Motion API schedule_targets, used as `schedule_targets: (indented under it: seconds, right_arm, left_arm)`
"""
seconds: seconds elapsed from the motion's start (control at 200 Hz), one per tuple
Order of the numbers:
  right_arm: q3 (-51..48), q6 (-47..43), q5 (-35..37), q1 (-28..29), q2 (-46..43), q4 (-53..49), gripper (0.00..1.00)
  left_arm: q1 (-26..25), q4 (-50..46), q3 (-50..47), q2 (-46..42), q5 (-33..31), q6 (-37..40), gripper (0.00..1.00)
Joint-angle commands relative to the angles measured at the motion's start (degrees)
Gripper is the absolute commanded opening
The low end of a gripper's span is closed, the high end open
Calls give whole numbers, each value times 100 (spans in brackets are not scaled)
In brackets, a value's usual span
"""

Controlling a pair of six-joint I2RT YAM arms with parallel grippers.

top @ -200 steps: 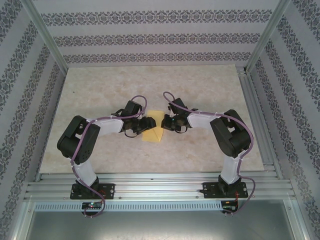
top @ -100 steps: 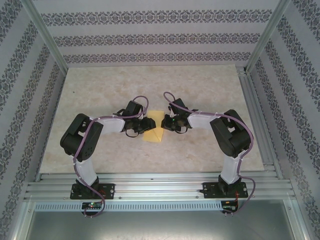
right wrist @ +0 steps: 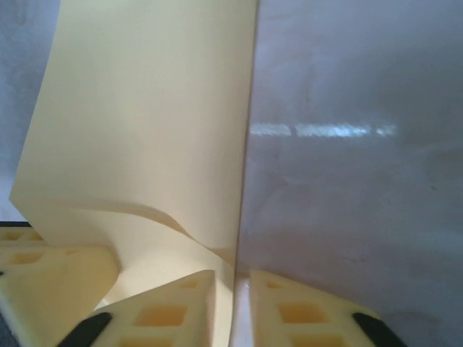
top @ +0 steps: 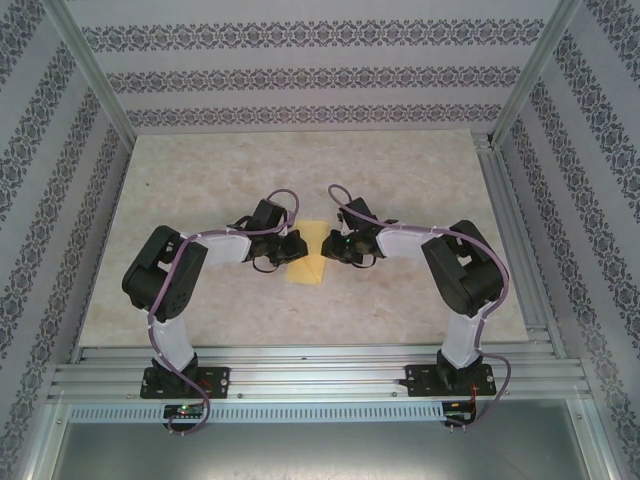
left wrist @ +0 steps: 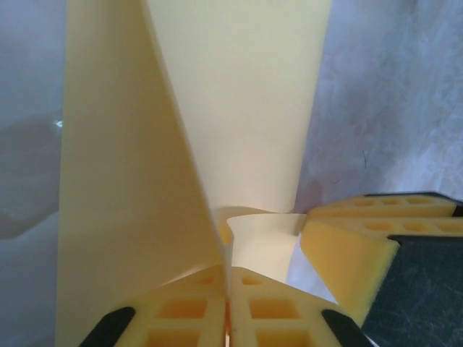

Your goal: Fold a paper plane with a square sheet of paper (pick it up from the middle)

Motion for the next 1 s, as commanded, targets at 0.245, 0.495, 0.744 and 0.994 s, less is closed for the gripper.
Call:
schedule_targets:
  seconds: [0.245,0.495,0.744,0.994]
  right_arm:
    - [-716,34,1729,-138,-2086,-389,71]
    - [-1143,-92,2855,-175,-3019,-617,92]
    - [-1572,162,3469,-249,-3566,-614,98]
    - [-1792,473,3468,-385,-3746,-688,98]
  left_arm:
    - [-26,-1658,575,-969,-1196,1112,4]
    - [-135,-4193,1791,-1524,-3448,2099,6]
    - [-662,-5135,2674,-1066,-5656,2574,6]
    - [-1151,-5166,2935,259,-6780,2389,7]
